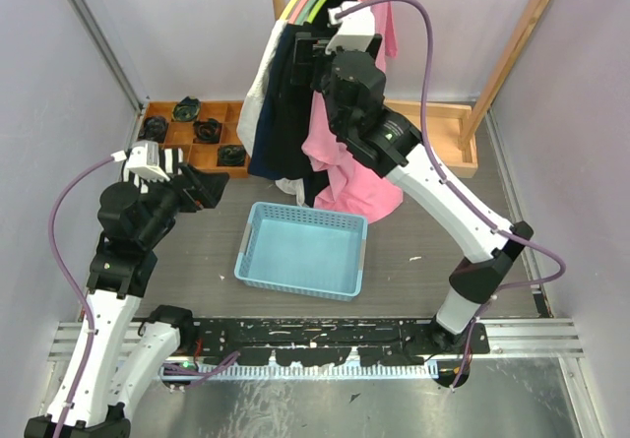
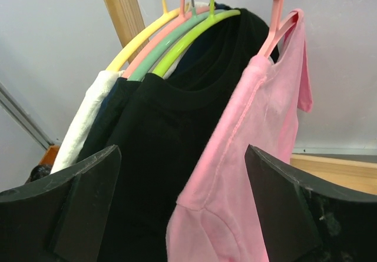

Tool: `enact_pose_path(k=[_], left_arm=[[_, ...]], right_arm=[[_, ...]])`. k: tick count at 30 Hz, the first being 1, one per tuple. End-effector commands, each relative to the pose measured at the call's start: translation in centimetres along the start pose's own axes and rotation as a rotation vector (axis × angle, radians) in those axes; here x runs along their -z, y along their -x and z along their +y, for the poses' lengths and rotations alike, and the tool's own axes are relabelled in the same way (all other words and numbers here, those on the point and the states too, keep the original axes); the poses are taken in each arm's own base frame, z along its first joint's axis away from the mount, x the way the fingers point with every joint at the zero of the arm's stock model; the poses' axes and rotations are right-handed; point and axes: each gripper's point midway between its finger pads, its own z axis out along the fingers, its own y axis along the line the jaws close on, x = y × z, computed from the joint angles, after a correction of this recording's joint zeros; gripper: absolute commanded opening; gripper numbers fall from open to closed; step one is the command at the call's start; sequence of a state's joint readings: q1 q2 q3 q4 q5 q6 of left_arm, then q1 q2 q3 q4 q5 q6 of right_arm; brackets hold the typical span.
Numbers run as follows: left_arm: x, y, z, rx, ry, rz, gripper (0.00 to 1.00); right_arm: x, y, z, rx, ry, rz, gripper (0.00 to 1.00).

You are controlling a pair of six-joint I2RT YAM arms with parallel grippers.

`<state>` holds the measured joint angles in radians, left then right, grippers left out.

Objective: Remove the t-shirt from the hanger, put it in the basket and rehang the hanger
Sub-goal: Pick up the hanger from the clothesline.

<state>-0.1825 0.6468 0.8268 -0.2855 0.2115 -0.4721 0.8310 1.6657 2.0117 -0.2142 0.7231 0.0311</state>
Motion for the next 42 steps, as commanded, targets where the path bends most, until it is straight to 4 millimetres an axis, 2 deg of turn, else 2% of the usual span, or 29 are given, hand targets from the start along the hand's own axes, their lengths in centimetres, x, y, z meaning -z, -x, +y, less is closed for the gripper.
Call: enact_pose_path(k=[1, 17, 26, 42], left_arm=[[0.5, 0.7, -0.9, -0.030, -0.033, -0.011, 0.98], [0.4, 0.6, -1.1, -0.033, -0.054, -0.014, 0.98], [0.4, 0.5, -1.0, -0.036, -0.053, -0.015, 0.98], [0.4, 0.4, -1.0, -0.040, -0.053, -0.018, 0.98]], right_arm=[[-0.5, 1.7, -0.9, -0.053, -0.036, -0.010, 0.91], [-3.3, -0.3, -4.4, -0.085, -0.063, 0.047, 0.82], [-4.1, -0.7, -5.8, -0.081, -0.092, 0.058, 0.79], [-5.3, -0.7, -6.9, -0.060, -0.126, 0.065, 0.63]])
